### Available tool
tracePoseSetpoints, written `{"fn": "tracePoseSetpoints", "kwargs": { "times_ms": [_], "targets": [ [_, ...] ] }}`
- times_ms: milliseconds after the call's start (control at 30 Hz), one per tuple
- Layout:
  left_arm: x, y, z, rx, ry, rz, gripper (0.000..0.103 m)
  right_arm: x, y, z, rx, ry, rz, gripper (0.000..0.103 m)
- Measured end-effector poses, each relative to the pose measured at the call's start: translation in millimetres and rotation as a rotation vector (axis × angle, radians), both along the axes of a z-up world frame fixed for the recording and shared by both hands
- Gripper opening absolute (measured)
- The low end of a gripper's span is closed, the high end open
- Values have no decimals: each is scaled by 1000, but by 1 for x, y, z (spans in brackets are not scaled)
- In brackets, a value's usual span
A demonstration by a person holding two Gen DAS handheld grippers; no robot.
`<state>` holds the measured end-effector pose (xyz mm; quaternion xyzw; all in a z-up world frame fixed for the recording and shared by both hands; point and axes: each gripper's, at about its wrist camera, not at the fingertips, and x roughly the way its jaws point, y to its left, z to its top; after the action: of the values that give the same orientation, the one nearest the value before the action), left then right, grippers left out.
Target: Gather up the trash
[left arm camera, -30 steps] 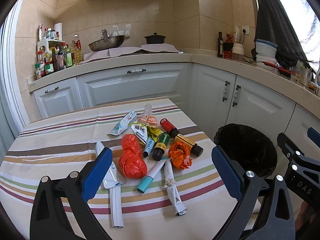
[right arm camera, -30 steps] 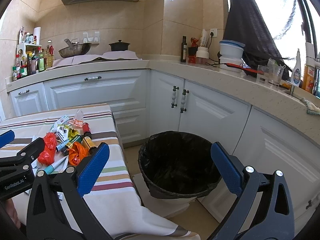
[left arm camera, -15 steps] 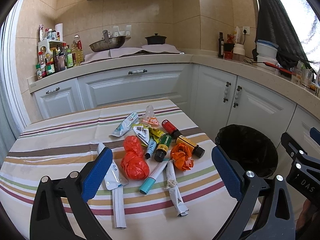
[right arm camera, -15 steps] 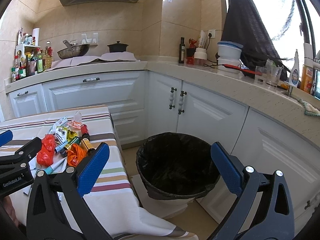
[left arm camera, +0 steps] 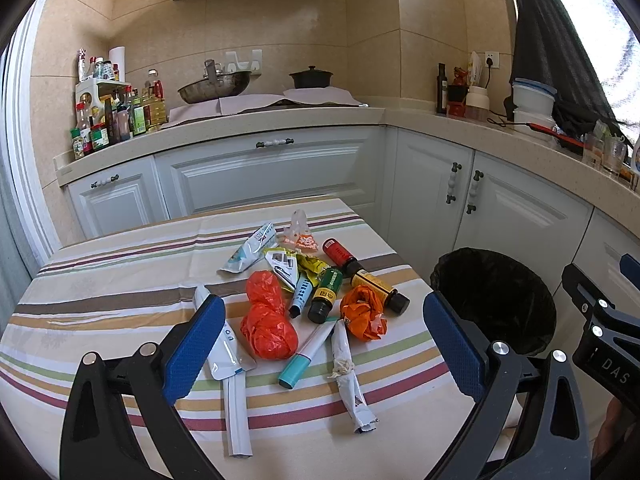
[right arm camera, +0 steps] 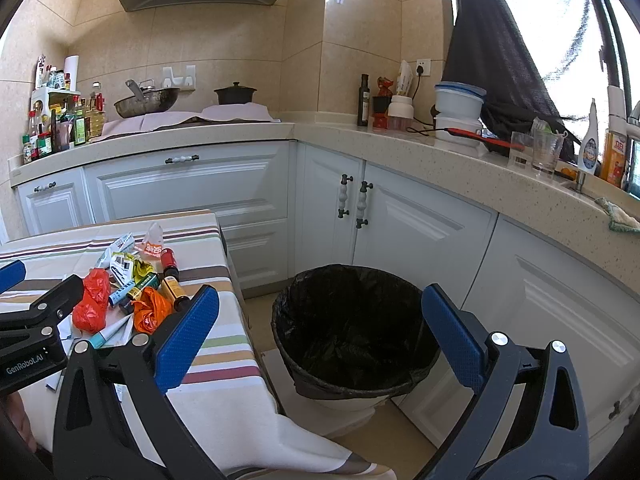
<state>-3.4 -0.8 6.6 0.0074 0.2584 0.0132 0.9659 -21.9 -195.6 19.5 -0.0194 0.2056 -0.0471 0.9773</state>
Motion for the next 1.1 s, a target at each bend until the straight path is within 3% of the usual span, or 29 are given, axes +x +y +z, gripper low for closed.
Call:
{"fn": "tracePoseSetpoints", "kwargs": {
  "times_ms": [1100],
  "targets": [
    [2, -3, -7, 2, 16, -6, 96, 1, -6, -5, 5, 9, -5, 99]
  ]
}}
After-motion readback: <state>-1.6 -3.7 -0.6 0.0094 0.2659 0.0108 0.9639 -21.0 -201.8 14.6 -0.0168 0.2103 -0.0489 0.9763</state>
